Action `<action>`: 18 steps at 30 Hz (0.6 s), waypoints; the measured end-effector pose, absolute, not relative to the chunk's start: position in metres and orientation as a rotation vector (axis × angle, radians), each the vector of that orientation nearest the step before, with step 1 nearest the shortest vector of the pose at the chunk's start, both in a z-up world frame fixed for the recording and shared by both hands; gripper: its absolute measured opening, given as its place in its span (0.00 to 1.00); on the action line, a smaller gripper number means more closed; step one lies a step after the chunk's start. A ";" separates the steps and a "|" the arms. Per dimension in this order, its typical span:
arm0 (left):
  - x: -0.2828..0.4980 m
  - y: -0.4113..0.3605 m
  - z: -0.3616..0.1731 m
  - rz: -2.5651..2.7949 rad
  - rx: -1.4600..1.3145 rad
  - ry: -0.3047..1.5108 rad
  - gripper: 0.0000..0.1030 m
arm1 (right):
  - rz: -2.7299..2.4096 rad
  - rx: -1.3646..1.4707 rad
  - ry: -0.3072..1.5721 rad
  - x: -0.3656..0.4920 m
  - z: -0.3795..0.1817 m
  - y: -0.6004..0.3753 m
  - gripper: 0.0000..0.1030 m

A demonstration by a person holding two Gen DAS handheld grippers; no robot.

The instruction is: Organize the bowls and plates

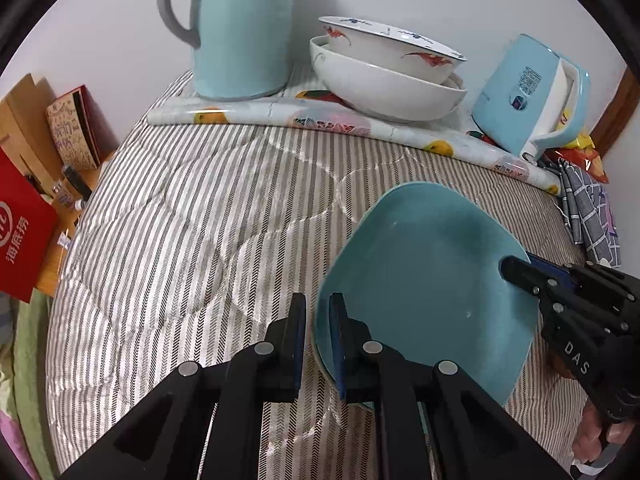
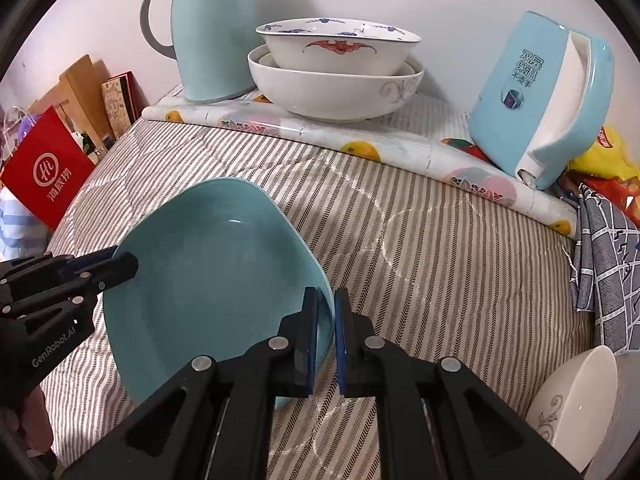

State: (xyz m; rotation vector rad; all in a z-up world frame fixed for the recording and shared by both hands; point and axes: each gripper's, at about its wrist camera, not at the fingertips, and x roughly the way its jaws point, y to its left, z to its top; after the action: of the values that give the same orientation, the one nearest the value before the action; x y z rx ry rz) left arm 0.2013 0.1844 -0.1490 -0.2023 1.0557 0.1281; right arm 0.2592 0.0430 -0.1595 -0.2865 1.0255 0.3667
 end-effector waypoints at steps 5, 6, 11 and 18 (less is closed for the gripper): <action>0.202 0.186 -0.158 0.108 -0.232 1.071 0.12 | 0.353 -0.304 1.056 0.261 -0.173 0.044 0.30; 0.201 0.185 -0.159 0.104 -0.230 1.065 0.12 | 0.355 -0.294 1.063 0.262 -0.176 0.043 0.30; 0.200 0.181 -0.158 0.096 -0.220 1.053 0.11 | 0.385 -0.198 1.084 0.263 -0.180 0.033 0.11; 0.201 0.167 -0.152 0.076 -0.226 1.046 0.09 | 0.353 -0.191 1.075 0.260 -0.172 0.018 0.09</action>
State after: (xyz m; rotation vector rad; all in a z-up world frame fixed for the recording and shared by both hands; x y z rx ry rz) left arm 0.2007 0.1670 -0.1518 -0.2255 1.0464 0.0757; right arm 0.2604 0.0182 -0.1716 -0.1905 1.0752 0.3525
